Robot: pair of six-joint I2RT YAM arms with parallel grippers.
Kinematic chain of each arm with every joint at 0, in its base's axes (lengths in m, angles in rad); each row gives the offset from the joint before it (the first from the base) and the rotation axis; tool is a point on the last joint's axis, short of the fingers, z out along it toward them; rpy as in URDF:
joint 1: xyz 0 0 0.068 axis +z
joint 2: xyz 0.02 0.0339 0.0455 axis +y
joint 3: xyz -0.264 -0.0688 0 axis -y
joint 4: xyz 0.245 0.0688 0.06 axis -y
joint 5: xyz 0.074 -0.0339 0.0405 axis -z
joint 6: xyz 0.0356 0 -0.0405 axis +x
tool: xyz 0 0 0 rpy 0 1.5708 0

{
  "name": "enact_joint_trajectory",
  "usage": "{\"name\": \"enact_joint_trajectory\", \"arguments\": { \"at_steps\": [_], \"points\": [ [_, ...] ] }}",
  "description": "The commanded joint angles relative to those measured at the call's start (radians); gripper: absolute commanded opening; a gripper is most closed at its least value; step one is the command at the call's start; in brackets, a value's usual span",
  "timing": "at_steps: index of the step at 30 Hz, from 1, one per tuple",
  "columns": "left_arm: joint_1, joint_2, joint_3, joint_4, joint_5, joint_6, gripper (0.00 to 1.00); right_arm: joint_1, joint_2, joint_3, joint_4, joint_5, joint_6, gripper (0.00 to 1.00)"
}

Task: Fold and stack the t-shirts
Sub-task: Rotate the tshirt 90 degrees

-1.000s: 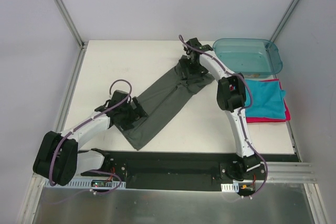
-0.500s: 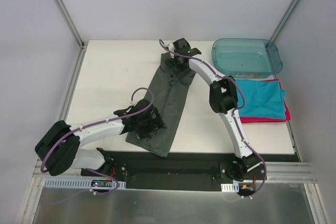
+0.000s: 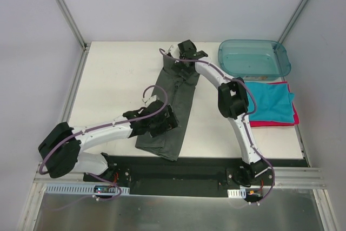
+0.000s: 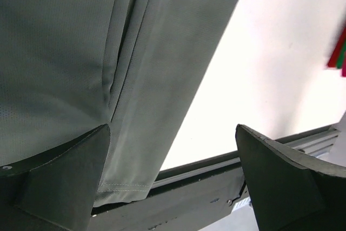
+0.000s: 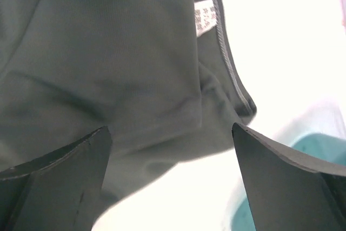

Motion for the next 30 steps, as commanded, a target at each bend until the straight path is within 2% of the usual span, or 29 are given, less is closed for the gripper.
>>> {"name": "enact_joint_trajectory", "arguments": {
  "at_steps": [1, 4, 7, 10, 12, 14, 17, 24, 30],
  "points": [
    [-0.012, -0.147, 0.009, -0.003, -0.112, 0.060, 0.99, 0.025, -0.291, -0.060, 0.023, 0.070, 0.091, 0.96],
    [-0.011, -0.298, -0.069, -0.009, -0.161, 0.068, 0.99, 0.025, -0.406, -0.121, -0.023, 0.078, 0.313, 0.96],
    [-0.011, -0.476, -0.188, -0.021, -0.232, 0.052, 0.99, 0.028, -0.504, -0.207, -0.141, 0.078, 0.612, 0.96],
    [-0.006, -0.679, -0.267, -0.090, -0.302, 0.087, 0.99, 0.039, -0.627, -0.437, -0.149, -0.021, 0.888, 0.96],
    [-0.003, -0.772, -0.284, -0.133, -0.327, 0.138, 0.99, 0.078, -0.693, -0.601, -0.094, -0.038, 0.964, 0.96],
    [-0.002, -0.832, -0.290, -0.188, -0.348, 0.170, 0.99, 0.132, -0.747, -0.755, -0.008, -0.072, 1.001, 0.96],
    [0.002, -0.865, -0.294, -0.243, -0.329, 0.155, 0.99, 0.192, -0.749, -0.868, 0.099, -0.179, 1.015, 0.96],
    [0.003, -0.732, -0.278, -0.248, -0.255, 0.164, 0.99, 0.203, -0.606, -0.841, 0.046, -0.210, 0.974, 0.96],
    [0.009, -0.624, -0.244, -0.251, -0.220, 0.176, 0.99, 0.160, -0.529, -0.853, 0.060, -0.230, 0.954, 0.96]
  ]
}}
